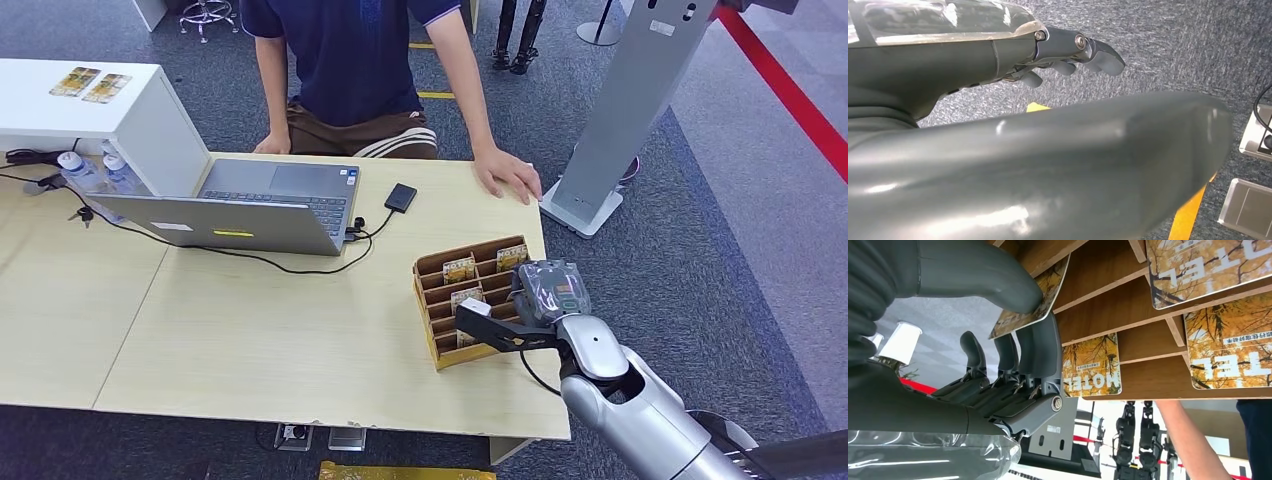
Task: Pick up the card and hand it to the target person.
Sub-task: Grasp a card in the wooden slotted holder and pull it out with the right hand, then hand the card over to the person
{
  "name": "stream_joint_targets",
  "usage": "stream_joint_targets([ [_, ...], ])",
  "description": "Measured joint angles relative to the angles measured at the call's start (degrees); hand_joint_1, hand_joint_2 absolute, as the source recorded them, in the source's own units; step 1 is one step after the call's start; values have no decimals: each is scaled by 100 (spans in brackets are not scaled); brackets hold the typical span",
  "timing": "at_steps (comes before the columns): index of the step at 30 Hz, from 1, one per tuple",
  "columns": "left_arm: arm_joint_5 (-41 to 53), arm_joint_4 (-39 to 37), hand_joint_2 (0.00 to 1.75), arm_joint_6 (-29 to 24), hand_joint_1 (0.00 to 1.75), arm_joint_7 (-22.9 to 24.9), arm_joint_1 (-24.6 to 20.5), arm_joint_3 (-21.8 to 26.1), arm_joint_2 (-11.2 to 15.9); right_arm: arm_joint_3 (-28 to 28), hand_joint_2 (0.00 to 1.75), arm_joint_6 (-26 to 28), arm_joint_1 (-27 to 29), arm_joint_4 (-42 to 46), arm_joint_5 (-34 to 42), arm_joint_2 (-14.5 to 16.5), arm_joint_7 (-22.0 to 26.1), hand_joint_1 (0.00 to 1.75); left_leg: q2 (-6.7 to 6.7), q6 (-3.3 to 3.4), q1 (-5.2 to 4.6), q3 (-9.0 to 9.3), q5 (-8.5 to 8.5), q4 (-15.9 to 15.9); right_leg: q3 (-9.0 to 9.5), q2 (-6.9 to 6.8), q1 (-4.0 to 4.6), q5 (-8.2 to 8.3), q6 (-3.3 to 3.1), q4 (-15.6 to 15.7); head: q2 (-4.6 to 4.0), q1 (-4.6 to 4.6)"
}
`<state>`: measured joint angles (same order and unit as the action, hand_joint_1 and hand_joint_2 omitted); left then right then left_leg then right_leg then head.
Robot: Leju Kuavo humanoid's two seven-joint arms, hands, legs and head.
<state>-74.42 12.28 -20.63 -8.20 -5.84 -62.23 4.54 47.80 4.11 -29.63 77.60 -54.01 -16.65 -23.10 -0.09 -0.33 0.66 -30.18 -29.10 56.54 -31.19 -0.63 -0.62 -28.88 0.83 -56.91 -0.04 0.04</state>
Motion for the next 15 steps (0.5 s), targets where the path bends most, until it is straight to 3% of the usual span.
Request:
stream_joint_targets([
  [15, -5, 0, 0, 48, 0, -170, 1, -2, 1, 1, 175, 7, -11, 0, -28, -1, -8, 133, 0, 0, 0, 2, 0, 0, 1, 0, 0, 0, 0, 0, 0, -2],
])
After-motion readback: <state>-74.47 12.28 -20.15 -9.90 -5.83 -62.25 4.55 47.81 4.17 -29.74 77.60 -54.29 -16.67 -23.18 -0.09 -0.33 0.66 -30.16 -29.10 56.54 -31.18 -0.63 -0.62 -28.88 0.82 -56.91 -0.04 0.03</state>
